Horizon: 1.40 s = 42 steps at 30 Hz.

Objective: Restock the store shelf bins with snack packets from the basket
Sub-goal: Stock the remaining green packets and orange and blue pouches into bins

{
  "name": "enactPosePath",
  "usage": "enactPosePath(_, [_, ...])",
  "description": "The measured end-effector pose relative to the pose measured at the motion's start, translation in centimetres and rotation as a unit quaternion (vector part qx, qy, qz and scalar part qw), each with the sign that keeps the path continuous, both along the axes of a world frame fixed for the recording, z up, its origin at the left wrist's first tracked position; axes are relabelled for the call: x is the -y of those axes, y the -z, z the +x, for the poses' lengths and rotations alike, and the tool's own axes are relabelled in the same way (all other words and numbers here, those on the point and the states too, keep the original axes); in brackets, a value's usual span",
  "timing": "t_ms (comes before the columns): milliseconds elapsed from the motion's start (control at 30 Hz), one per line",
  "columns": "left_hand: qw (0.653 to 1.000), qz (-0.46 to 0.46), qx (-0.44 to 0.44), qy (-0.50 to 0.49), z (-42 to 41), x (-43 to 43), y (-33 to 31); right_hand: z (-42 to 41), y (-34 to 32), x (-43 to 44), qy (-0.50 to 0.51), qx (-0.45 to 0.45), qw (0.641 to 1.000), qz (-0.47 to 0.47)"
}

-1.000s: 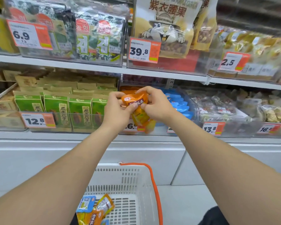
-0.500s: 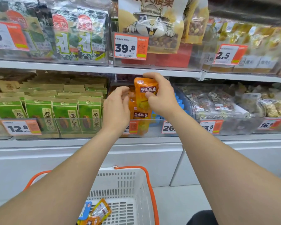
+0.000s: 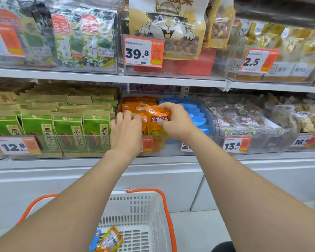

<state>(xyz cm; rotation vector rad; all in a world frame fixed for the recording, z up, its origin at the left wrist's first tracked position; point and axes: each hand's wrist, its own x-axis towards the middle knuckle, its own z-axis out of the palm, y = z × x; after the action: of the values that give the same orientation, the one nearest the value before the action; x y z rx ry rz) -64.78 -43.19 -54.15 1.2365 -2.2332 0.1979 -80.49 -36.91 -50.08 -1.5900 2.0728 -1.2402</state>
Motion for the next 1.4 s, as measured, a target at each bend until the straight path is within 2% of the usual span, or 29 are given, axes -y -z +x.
enactPosePath(167, [0.999,0.040,0.011,0.021,-0.3,0.0,0.1,0.1,-0.2,0.5,0.009,-0.003,1.000,0.010])
enactPosePath(367, [0.999,0.018,0.001,0.051,-0.8,-0.2,0.3,-0.5,-0.2,0.9,0.002,0.034,0.999,0.041])
enactPosePath(500, [0.994,0.036,-0.027,0.098,-1.2,0.0,0.3,-0.3,0.4,1.5,-0.015,-0.021,0.996,0.089])
enactPosePath(700, [0.984,0.125,-0.089,0.088,-1.5,0.3,-0.2,-0.9,0.6,1.9,-0.004,-0.019,0.991,0.131])
enactPosePath(900, [0.977,0.148,-0.123,0.093,-1.9,0.8,0.0,-1.2,-0.4,2.0,-0.043,-0.048,0.982,0.177])
enactPosePath(1000, [0.979,0.146,-0.106,0.100,-1.5,1.2,-0.3,-1.2,-1.0,2.3,-0.052,-0.069,0.977,0.197])
enactPosePath(1167, [0.981,0.134,-0.050,0.129,-0.4,1.6,-0.5,-1.2,-0.9,2.4,-0.056,-0.050,0.974,0.212])
enactPosePath(1300, [0.995,0.061,-0.011,0.083,0.0,1.5,-1.0,-1.6,-0.3,2.1,-0.030,-0.041,0.978,0.202])
enactPosePath(1400, [0.994,0.048,0.066,0.066,0.2,1.2,-2.1,-1.8,-0.1,1.8,-0.027,-0.029,0.981,0.188])
